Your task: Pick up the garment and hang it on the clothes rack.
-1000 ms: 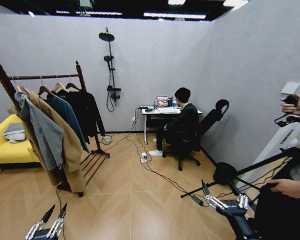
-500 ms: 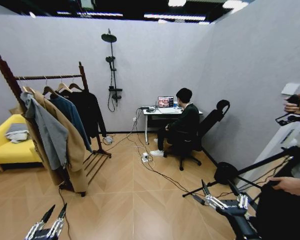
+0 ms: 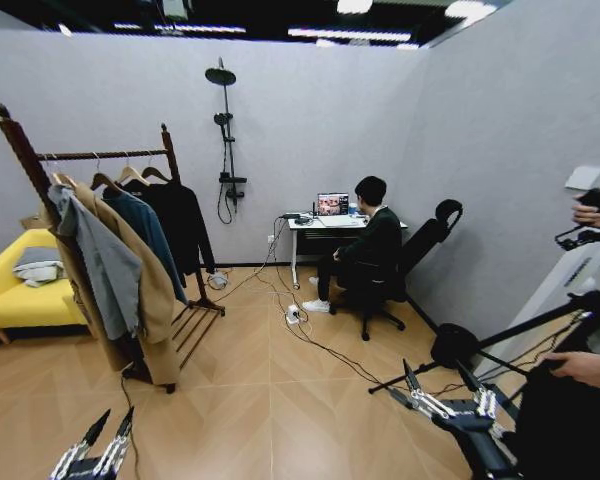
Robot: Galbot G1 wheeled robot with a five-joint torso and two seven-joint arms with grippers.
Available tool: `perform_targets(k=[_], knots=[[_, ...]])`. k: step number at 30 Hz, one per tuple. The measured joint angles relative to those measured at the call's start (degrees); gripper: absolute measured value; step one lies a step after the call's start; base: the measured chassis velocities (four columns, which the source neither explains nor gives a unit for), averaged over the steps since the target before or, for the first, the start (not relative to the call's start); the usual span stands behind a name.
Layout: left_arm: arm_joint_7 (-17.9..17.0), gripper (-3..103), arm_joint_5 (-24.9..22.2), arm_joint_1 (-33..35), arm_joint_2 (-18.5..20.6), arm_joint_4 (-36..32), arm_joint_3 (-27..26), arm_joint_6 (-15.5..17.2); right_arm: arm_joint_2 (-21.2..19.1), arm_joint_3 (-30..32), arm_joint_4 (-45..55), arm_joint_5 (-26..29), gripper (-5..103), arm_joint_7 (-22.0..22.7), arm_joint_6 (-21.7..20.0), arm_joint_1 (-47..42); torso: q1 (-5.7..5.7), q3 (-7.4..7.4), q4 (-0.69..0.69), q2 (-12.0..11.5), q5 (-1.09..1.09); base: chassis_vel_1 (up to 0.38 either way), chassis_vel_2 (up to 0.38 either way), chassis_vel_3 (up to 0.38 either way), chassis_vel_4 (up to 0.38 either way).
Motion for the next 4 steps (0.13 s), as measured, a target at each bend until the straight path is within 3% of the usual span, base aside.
perform_targets(k=[4], knots=[[0.0, 46, 0.0, 0.0, 0.0, 0.0, 0.0, 0.0, 0.0, 0.0, 0.0, 0.0, 100, 0.0, 0.0, 0.0, 0.00, 0.00, 0.00, 0.0, 0.02, 0.000, 0.000, 0.000, 0.000]])
